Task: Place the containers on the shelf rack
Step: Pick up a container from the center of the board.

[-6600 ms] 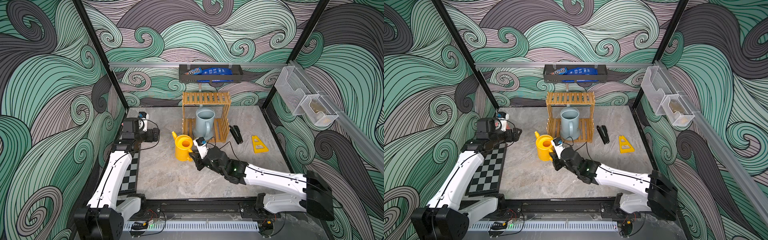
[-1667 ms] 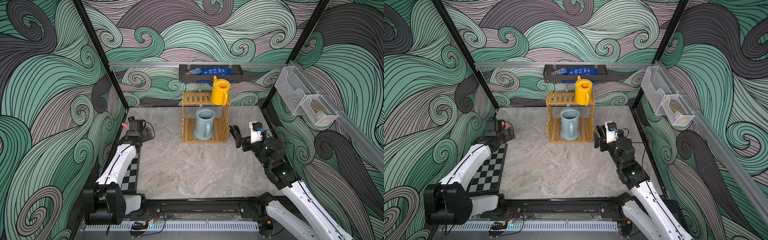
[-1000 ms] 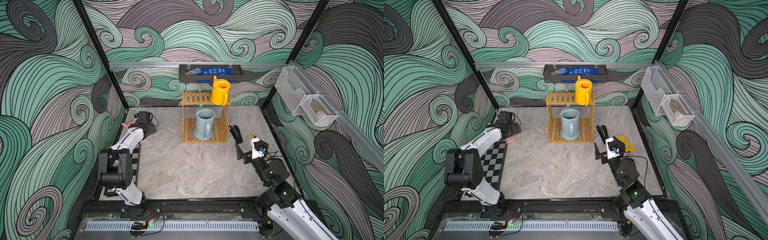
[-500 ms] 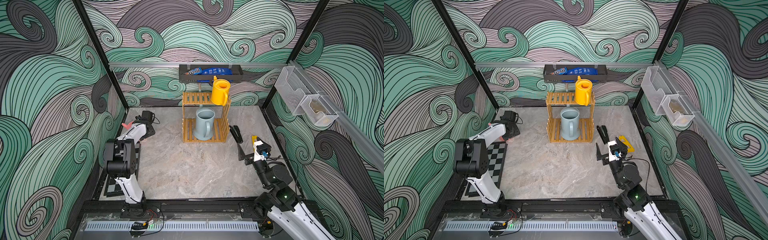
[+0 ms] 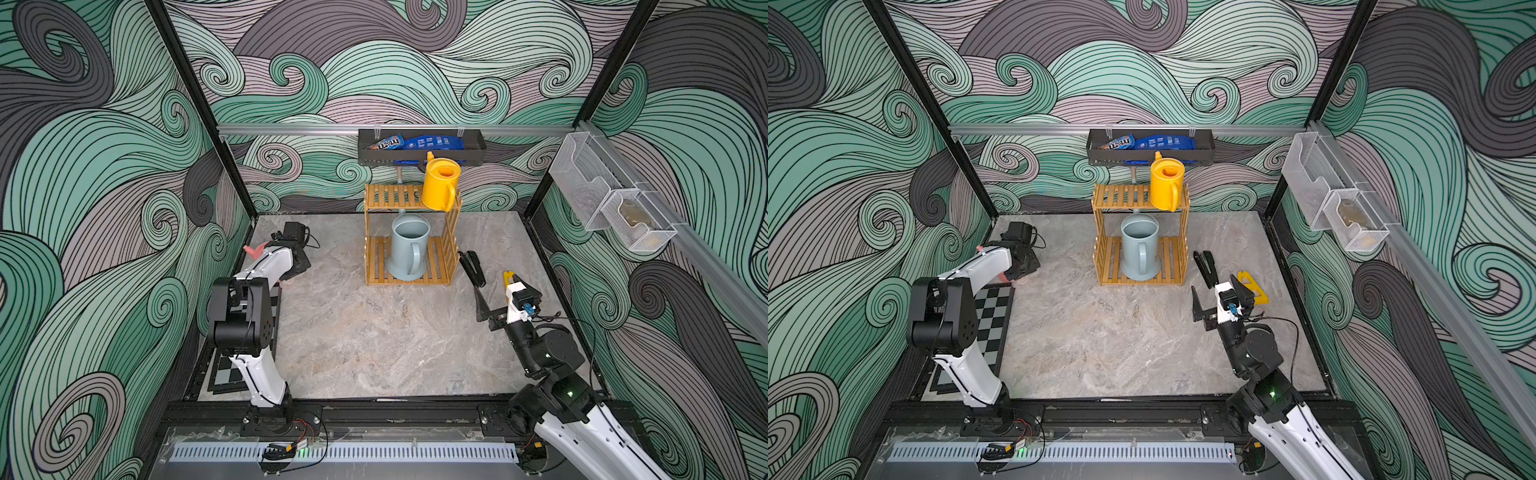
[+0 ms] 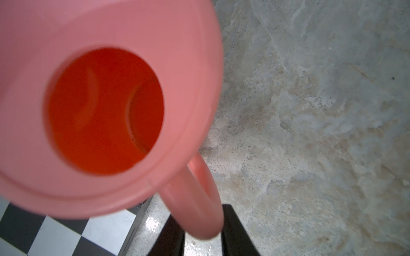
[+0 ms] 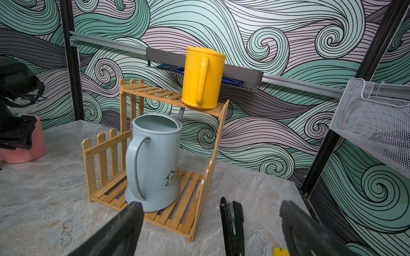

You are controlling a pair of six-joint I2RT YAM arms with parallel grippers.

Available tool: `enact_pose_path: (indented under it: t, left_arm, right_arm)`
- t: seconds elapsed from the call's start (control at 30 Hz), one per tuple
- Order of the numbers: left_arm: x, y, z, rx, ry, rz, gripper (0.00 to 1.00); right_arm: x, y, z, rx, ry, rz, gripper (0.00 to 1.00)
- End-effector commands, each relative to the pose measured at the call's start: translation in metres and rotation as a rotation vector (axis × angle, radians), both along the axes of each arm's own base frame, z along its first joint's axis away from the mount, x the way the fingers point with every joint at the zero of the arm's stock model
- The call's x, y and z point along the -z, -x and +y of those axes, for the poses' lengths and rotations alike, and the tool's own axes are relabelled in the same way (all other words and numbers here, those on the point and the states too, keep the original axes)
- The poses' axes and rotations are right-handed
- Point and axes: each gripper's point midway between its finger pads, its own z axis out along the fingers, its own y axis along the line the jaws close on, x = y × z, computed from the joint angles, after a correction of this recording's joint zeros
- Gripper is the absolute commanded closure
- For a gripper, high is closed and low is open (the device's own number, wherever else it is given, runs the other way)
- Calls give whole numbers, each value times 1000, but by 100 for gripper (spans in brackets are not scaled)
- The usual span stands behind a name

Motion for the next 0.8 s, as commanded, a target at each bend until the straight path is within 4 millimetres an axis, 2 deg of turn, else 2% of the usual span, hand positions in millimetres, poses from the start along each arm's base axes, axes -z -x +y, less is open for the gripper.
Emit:
enact_pose_path:
  t: [0.0, 0.2, 0.3, 0.43, 0.57, 0.63, 0.77]
  left_arm:
    - [-16, 5, -3, 10, 7, -28, 69]
    - [-22, 16, 5, -29, -6, -36, 68]
    - [-27, 18, 8, -44, -18, -47, 54]
    - [-22, 10, 9, -44, -23, -34, 47]
    - [-24, -1, 18, -47, -80, -12, 43]
    - [-22, -5, 21, -56, -85, 2, 44]
    - [-18, -6, 20, -60, -74, 21, 58]
  right_arm:
    - [-6, 2, -5, 24, -7, -31, 1]
    - [-8, 3, -5, 23, -12, -40, 1]
    - [-7, 3, -6, 27, -9, -41, 1]
    - [-8, 4, -5, 19, -13, -48, 1]
    - [-8, 3, -6, 27, -10, -46, 1]
    - [-8, 4, -5, 21, -13, -49, 1]
    - [-8, 3, -7, 35, -9, -48, 1]
